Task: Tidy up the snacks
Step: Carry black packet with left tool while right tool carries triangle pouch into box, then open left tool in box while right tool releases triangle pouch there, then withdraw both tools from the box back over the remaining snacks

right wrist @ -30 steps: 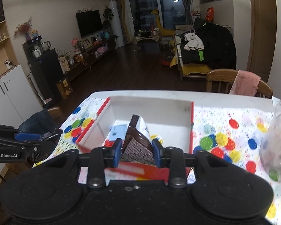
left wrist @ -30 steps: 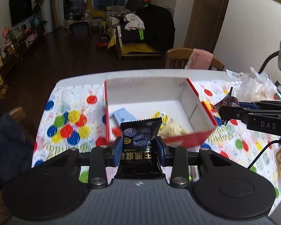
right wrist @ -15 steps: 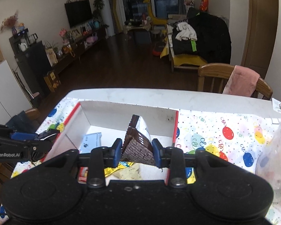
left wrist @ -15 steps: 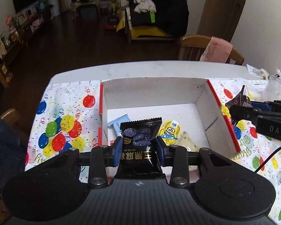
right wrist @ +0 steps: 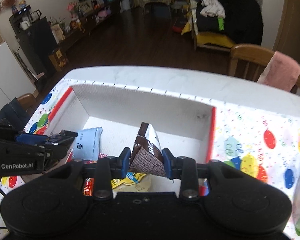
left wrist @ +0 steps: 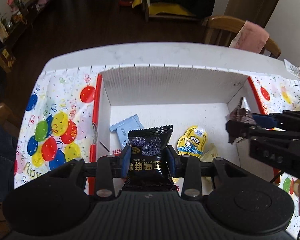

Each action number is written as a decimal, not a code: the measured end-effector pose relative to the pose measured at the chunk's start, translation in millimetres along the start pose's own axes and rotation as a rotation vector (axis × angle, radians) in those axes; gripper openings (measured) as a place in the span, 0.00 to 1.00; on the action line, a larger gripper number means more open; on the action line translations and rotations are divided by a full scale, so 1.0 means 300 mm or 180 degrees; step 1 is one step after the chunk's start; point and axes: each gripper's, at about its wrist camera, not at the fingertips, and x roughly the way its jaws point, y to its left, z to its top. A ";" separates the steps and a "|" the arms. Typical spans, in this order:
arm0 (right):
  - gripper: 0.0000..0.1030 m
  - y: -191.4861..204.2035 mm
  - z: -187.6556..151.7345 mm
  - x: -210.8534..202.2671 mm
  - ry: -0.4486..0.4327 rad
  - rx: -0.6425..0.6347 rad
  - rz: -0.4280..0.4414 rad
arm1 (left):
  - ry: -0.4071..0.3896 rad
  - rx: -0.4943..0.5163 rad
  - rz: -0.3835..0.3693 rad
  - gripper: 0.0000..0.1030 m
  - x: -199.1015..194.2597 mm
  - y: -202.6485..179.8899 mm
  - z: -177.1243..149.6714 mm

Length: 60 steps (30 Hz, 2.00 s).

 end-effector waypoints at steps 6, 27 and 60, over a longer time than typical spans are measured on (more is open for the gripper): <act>0.31 0.042 -0.007 0.107 0.0272 -0.0185 0.0045 | 0.0224 -0.0021 0.0061 0.36 0.080 0.014 0.002; 0.38 0.078 -0.048 0.199 0.0577 -0.0456 -0.0075 | 0.0420 0.0129 0.0128 0.37 0.175 0.001 -0.036; 0.62 0.133 -0.107 -0.268 -0.0184 -0.0146 0.0269 | -0.0523 0.0113 -0.0192 0.54 -0.268 0.042 -0.208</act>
